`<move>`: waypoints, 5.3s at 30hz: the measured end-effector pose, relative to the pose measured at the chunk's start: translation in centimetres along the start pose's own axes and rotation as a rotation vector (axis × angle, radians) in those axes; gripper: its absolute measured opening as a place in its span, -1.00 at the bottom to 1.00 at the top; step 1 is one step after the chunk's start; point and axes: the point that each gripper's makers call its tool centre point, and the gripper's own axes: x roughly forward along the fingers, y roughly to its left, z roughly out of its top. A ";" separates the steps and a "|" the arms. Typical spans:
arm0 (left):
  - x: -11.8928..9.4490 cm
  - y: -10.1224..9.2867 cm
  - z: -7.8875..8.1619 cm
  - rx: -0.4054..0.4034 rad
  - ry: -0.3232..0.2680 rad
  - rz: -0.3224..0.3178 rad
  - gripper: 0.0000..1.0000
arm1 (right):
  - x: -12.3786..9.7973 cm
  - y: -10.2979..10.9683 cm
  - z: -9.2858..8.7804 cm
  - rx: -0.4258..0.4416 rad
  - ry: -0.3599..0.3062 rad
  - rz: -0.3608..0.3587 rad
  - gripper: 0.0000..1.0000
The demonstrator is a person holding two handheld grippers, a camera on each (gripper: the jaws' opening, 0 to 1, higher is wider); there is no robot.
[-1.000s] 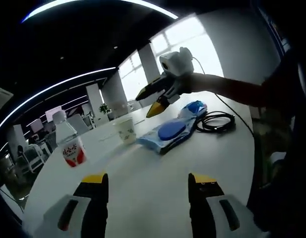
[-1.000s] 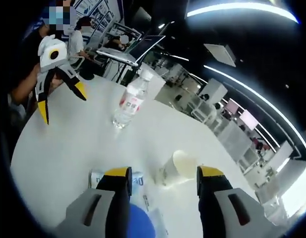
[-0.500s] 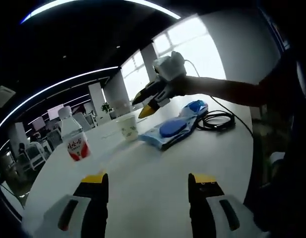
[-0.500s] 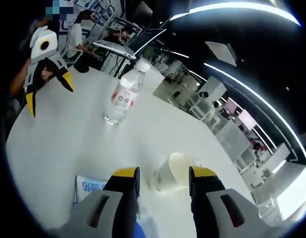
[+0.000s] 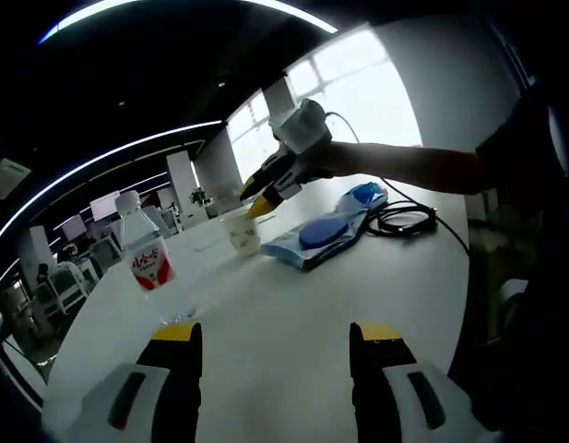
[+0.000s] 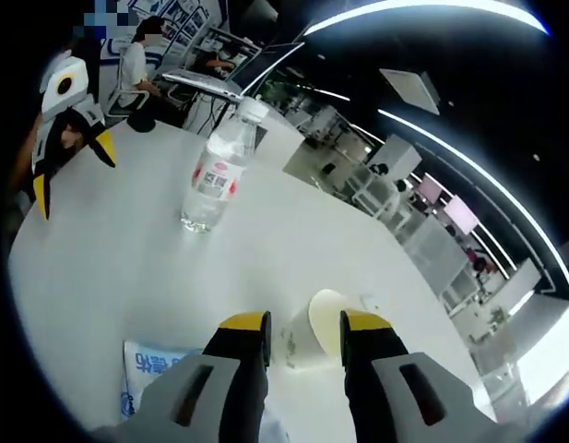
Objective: Arrange the tabletop items into an orderly group along one side of the table until the central work area is clear of visible clutter.
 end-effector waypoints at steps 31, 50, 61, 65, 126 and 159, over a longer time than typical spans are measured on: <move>-1.0 0.5 -1.4 -0.024 0.022 0.017 0.27 | 2.4 -0.4 -1.6 0.055 0.053 0.014 -0.95; -1.3 0.5 -1.2 -0.025 0.015 0.021 0.26 | 0.8 -0.2 1.4 0.000 0.012 0.000 -0.98; -1.6 0.4 -1.1 -0.030 0.017 0.018 0.27 | -0.1 1.4 3.6 -0.021 -0.033 0.029 -0.99; -1.7 0.2 -1.1 -0.029 0.018 0.019 0.27 | -0.3 2.6 4.5 -0.041 -0.049 0.051 -0.99; -3.9 -0.4 -2.5 -0.037 0.039 0.037 0.27 | 1.6 11.0 7.7 -0.035 -0.071 0.258 -0.98; -4.3 -0.9 -2.8 -0.038 0.047 0.032 0.27 | 1.2 11.8 7.5 -0.029 -0.055 0.257 -0.72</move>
